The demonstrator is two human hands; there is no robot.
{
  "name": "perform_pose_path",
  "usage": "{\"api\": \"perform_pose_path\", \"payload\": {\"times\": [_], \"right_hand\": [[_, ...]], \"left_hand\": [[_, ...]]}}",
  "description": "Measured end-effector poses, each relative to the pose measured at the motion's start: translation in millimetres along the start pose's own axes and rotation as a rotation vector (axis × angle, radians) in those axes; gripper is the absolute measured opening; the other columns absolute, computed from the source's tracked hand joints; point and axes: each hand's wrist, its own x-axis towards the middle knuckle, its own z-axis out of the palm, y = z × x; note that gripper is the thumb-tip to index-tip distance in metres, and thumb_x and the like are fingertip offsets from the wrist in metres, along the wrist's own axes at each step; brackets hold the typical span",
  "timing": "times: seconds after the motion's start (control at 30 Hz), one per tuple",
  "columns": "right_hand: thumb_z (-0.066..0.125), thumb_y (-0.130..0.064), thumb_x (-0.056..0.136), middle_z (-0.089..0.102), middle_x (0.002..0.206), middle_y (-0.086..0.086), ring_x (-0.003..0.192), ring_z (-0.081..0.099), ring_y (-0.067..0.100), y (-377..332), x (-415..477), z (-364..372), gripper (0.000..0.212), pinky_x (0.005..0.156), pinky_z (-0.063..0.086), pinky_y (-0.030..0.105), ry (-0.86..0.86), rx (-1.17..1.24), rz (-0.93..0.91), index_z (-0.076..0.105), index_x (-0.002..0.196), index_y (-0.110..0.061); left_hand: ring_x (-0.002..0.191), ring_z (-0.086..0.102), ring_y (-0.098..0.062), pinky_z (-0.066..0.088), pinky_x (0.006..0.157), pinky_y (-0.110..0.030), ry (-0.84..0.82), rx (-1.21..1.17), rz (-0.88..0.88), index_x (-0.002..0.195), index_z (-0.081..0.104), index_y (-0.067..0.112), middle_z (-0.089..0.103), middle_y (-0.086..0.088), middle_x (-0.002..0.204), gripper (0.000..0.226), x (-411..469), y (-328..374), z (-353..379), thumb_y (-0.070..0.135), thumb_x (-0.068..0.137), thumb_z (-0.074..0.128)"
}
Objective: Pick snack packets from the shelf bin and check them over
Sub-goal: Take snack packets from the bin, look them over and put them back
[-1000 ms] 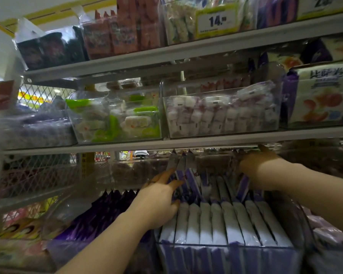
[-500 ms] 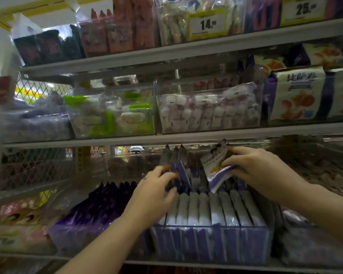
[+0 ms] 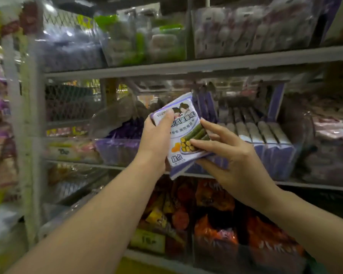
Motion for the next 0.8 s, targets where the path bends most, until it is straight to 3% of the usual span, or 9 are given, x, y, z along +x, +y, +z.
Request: {"api": "perform_pose_path", "payload": {"times": [0.13, 0.23, 0.3, 0.37, 0.43, 0.53, 0.63, 0.73, 0.8], "right_hand": [[0.067, -0.019, 0.085, 0.043, 0.146, -0.012, 0.13, 0.043, -0.003, -10.0, -19.0, 38.6, 0.062, 0.101, 0.042, 0.016, -0.131, 0.289, 0.146, 0.042, 0.14, -0.032], [0.063, -0.038, 0.084, 0.055, 0.134, -0.013, 0.121, 0.053, -0.002, -15.0, -24.5, 68.2, 0.063, 0.098, 0.047, 0.024, -0.047, 0.566, 0.428, 0.04, 0.142, -0.03], [0.063, -0.056, 0.079, 0.061, 0.127, -0.015, 0.117, 0.057, -0.002, -14.3, -27.5, 88.0, 0.062, 0.1, 0.048, 0.031, -0.018, 0.7, 0.603, 0.047, 0.134, -0.033], [0.06, -0.057, 0.076, 0.068, 0.116, -0.013, 0.11, 0.063, 0.003, -12.7, -31.9, 105.2, 0.05, 0.099, 0.05, 0.038, -0.01, 0.827, 0.723, 0.059, 0.12, -0.033], [0.06, -0.048, 0.079, 0.074, 0.107, 0.002, 0.102, 0.069, 0.018, -10.0, -36.1, 117.4, 0.042, 0.092, 0.054, 0.041, 0.013, 1.018, 0.812, 0.068, 0.109, -0.02], [0.063, -0.041, 0.078, 0.075, 0.099, 0.013, 0.094, 0.072, 0.027, -2.7, -42.6, 126.1, 0.034, 0.082, 0.058, 0.04, 0.045, 1.121, 0.906, 0.073, 0.095, -0.014], [0.064, -0.039, 0.08, 0.074, 0.098, 0.014, 0.092, 0.072, 0.029, 3.4, -53.9, 134.1, 0.031, 0.075, 0.059, 0.038, 0.042, 1.149, 0.957, 0.074, 0.095, -0.013], [0.062, -0.036, 0.082, 0.075, 0.098, 0.014, 0.09, 0.073, 0.028, 5.1, -64.7, 139.7, 0.028, 0.068, 0.059, 0.033, 0.005, 1.192, 0.986, 0.075, 0.097, -0.017], [0.061, -0.035, 0.083, 0.074, 0.099, 0.014, 0.092, 0.072, 0.029, 8.1, -69.1, 140.5, 0.028, 0.07, 0.059, 0.034, -0.025, 1.208, 0.994, 0.074, 0.1, -0.016]], "left_hand": [[0.094, 0.071, -0.013, 0.059, 0.081, -0.04, 0.15, 0.368, 0.18, 0.14, 0.042, 0.021, 0.068, 0.001, 0.116, 0.053, -12.7, -17.8, -50.0, 0.041, 0.094, 0.058], [0.09, 0.069, 0.001, 0.055, 0.064, -0.015, 0.075, 0.428, 0.235, 0.148, 0.028, 0.03, 0.065, 0.008, 0.119, 0.061, -27.2, -36.8, -81.5, 0.042, 0.095, 0.057], [0.091, 0.067, 0.008, 0.05, 0.063, -0.008, 0.025, 0.464, 0.257, 0.149, 0.026, 0.031, 0.063, 0.013, 0.118, 0.065, -39.1, -52.5, -94.1, 0.043, 0.094, 0.057], [0.094, 0.067, 0.006, 0.051, 0.066, -0.008, -0.029, 0.458, 0.253, 0.149, 0.025, 0.033, 0.065, 0.014, 0.115, 0.07, -48.3, -68.5, -102.6, 0.045, 0.089, 0.059], [0.096, 0.068, 0.0, 0.053, 0.069, -0.013, -0.062, 0.421, 0.216, 0.148, 0.026, 0.033, 0.07, 0.011, 0.109, 0.075, -52.7, -83.6, -108.9, 0.046, 0.084, 0.061], [0.099, 0.07, -0.011, 0.058, 0.078, -0.029, -0.083, 0.383, 0.156, 0.136, 0.045, 0.023, 0.073, 0.006, 0.108, 0.06, -54.0, -100.6, -113.8, 0.045, 0.082, 0.062], [0.097, 0.072, -0.019, 0.059, 0.078, -0.033, -0.136, 0.32, 0.078, 0.112, 0.062, 0.019, 0.075, -0.002, 0.104, 0.037, -52.8, -112.9, -119.6, 0.045, 0.087, 0.057], [0.094, 0.073, -0.021, 0.058, 0.073, -0.026, -0.156, 0.339, -0.012, 0.104, 0.07, 0.019, 0.076, -0.004, 0.1, 0.042, -51.0, -116.1, -128.7, 0.053, 0.09, 0.05], [0.096, 0.072, -0.023, 0.058, 0.079, -0.034, -0.189, 0.369, -0.05, 0.104, 0.073, 0.021, 0.076, -0.006, 0.102, 0.04, -48.1, -117.6, -136.1, 0.052, 0.091, 0.051]]}}
